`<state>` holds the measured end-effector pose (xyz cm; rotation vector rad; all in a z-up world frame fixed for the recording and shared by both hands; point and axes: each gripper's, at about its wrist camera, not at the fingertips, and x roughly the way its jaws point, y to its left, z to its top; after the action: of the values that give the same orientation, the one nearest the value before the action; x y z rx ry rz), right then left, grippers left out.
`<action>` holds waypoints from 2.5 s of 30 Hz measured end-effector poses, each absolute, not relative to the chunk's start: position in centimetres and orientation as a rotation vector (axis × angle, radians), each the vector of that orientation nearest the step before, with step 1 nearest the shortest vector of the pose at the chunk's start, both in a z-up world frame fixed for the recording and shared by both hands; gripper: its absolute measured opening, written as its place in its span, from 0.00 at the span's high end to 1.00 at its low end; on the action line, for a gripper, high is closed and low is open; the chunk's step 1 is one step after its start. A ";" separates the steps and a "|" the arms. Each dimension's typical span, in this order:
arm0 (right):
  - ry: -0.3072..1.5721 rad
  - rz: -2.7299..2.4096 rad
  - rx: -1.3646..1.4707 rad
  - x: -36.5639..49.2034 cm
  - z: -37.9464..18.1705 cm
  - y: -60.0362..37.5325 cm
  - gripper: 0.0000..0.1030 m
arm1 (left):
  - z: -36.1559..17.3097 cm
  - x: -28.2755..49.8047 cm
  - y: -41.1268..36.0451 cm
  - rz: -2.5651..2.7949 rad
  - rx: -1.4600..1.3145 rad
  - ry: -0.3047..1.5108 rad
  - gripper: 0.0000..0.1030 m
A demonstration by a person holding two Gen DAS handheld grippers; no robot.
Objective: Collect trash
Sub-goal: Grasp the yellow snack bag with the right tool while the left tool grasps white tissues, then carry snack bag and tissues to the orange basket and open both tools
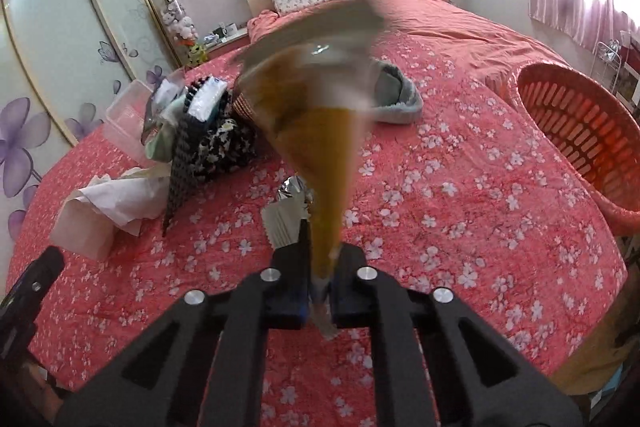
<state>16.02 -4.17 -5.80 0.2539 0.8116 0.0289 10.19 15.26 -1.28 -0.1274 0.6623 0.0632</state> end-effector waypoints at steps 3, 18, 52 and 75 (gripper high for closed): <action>0.801 0.030 0.263 15.0 -5.4 -4.9 0.93 | -1.3 10.5 15.0 0.053 -0.121 0.667 0.30; 0.806 0.011 0.283 12.5 -4.4 -7.9 0.93 | -1.6 13.0 13.9 -0.018 -0.040 0.695 0.97; 0.718 -0.196 0.375 8.1 0.2 -22.9 0.93 | 6.7 10.0 -2.0 -0.455 -0.070 0.564 1.00; 0.750 -0.282 0.478 12.9 -3.1 -33.1 0.92 | 3.3 14.7 -15.3 -0.682 -0.064 0.647 1.00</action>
<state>12.95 -33.09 -3.15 0.4778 0.7504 -0.2824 14.67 -15.34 3.31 -0.0637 0.6474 -0.6822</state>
